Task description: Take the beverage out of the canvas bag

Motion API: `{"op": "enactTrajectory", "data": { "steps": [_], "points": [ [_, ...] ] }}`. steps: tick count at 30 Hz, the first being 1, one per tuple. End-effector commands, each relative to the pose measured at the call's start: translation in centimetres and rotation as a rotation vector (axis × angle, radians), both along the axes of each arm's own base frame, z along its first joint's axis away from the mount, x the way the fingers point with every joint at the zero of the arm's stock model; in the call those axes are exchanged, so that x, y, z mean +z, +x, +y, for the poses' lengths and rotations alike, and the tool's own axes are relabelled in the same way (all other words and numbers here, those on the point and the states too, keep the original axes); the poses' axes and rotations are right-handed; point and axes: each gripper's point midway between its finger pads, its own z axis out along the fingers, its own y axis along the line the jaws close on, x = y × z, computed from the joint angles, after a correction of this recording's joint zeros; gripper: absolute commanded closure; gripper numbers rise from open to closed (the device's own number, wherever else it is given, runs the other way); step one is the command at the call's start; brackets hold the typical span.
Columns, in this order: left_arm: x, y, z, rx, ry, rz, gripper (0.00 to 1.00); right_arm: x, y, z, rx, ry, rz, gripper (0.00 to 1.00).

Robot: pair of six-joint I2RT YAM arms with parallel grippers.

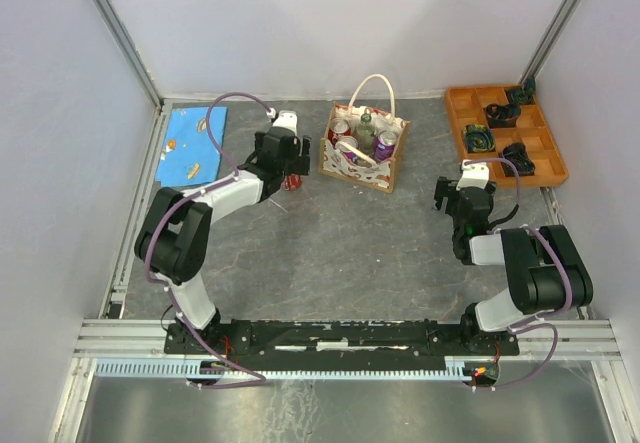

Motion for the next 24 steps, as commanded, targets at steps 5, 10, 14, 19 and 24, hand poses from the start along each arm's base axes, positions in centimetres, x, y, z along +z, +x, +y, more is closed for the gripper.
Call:
{"op": "enactTrajectory", "data": {
  "steps": [5,10,14,19,24],
  "points": [
    [8.1,1.9,0.2,0.038,-0.036,-0.166,0.01,1.7,1.2,0.2,0.011,-0.007,-0.051,0.01],
    [14.2,2.5,-0.6,0.001,-0.083,-0.271,0.03,1.7,1.2,0.2,0.011,-0.007,-0.052,0.01],
    [19.3,3.2,-3.5,-0.145,-0.121,-0.319,0.12,1.7,1.2,0.2,0.011,-0.007,-0.051,0.01],
    [22.0,4.0,-8.2,-0.336,-0.170,-0.309,0.24,1.6,1.2,0.2,0.011,-0.007,-0.050,0.01],
    [20.7,4.3,-13.1,-0.478,-0.175,-0.248,0.50,1.7,1.2,0.2,0.011,-0.008,-0.052,0.01]
  ]
}}
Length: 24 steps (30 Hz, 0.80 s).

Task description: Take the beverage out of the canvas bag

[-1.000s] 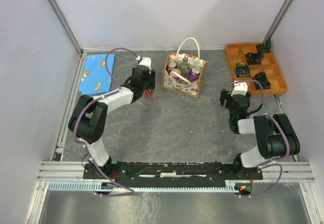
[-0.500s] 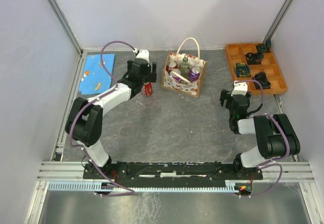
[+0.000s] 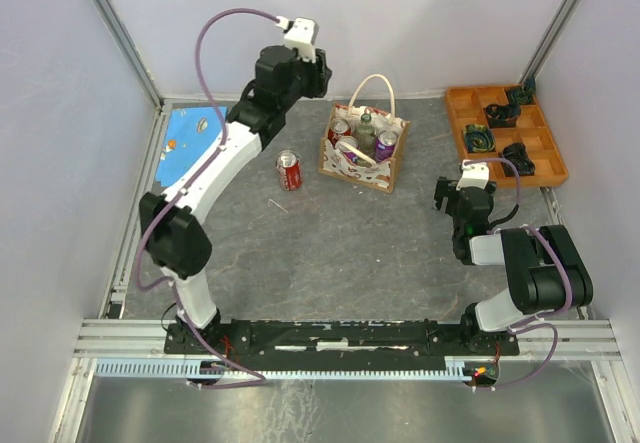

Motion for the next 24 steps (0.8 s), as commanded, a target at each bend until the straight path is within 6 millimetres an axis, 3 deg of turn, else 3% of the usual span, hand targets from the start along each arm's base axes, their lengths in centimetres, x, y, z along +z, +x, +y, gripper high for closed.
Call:
{"op": "enactTrajectory", "data": {
  "steps": [1,5,9,16,24],
  "points": [
    [-4.9,-0.4,-5.9,-0.210,0.103,0.113,0.52,1.6,1.2,0.1,0.011,-0.008,-0.050,0.01],
    [-7.8,-0.9,-9.4,-0.289,0.169,0.179,0.57,1.6,1.2,0.2,0.011,-0.007,-0.050,0.01],
    [-10.0,-1.3,-11.2,-0.290,0.229,0.208,0.57,1.7,1.2,0.2,0.011,-0.007,-0.051,0.01],
    [-13.8,-1.0,-11.0,-0.242,0.281,0.298,0.50,1.6,1.2,0.2,0.011,-0.007,-0.050,0.01],
    [-17.0,-1.3,-8.4,-0.099,0.355,0.383,0.38,1.7,1.2,0.2,0.011,-0.007,-0.051,0.01]
  ]
}}
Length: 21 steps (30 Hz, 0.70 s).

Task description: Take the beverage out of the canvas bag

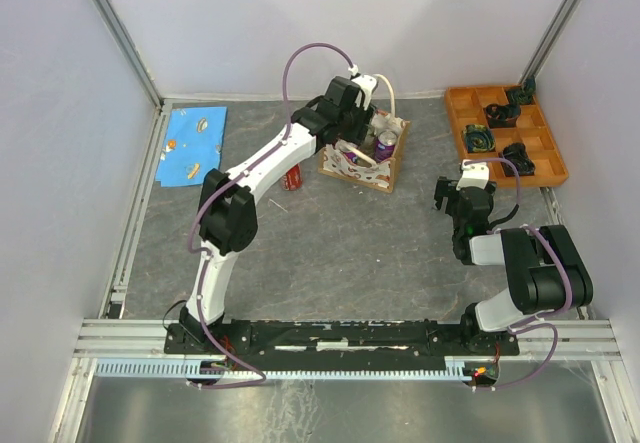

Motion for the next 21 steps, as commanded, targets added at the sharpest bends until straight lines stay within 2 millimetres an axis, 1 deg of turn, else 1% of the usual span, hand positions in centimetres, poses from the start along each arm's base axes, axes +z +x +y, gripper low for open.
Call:
{"op": "enactTrajectory", "data": {
  "steps": [1,5,11,12,15,21],
  "points": [
    [-0.1,0.6,2.0,0.092,0.071,-0.020,0.38,1.6,1.2,0.2,0.011,-0.007,-0.050,0.01],
    [-1.8,0.4,2.8,0.122,0.114,0.013,0.36,1.6,1.2,0.2,0.011,-0.007,-0.050,0.01],
    [-2.7,-0.1,3.1,0.125,0.128,0.045,0.34,1.6,1.2,0.2,0.011,-0.008,-0.049,0.01],
    [-2.8,-0.3,3.1,0.121,0.128,0.052,0.21,1.6,1.2,0.2,0.011,-0.007,-0.050,0.01],
    [-2.9,-0.6,3.0,0.112,0.124,0.066,0.00,1.6,1.2,0.2,0.011,-0.007,-0.051,0.01],
    [-3.3,-0.9,3.0,0.106,0.129,0.080,0.00,1.6,1.2,0.2,0.011,-0.007,-0.050,0.01]
  ]
}}
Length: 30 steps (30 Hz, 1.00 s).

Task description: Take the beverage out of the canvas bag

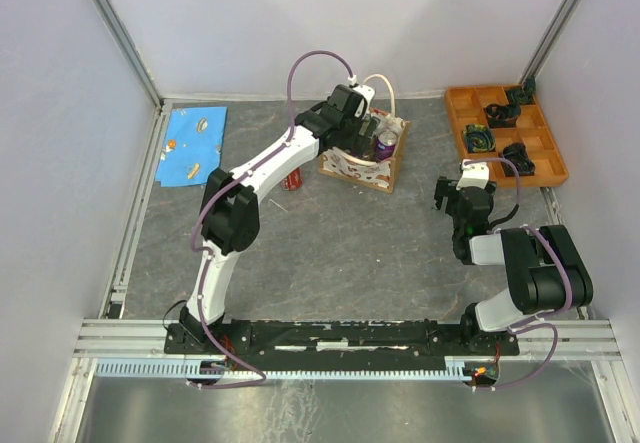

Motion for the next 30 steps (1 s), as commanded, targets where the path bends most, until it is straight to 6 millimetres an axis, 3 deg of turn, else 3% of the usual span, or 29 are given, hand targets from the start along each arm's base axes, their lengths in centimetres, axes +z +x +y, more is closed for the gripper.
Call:
{"op": "enactTrajectory", "data": {
  "steps": [1,11,30],
  "points": [
    [-0.5,-0.4,0.2,0.009,-0.003,0.028,0.00,1.6,1.2,0.1,0.010,-0.008,-0.048,0.01],
    [-1.5,-1.4,-0.5,-0.016,-0.033,0.086,0.12,1.6,1.2,0.1,0.010,-0.007,-0.048,0.01],
    [-4.9,-0.8,-1.0,-0.005,-0.006,0.132,0.10,1.6,1.2,0.2,0.011,-0.007,-0.049,0.01]
  ]
}}
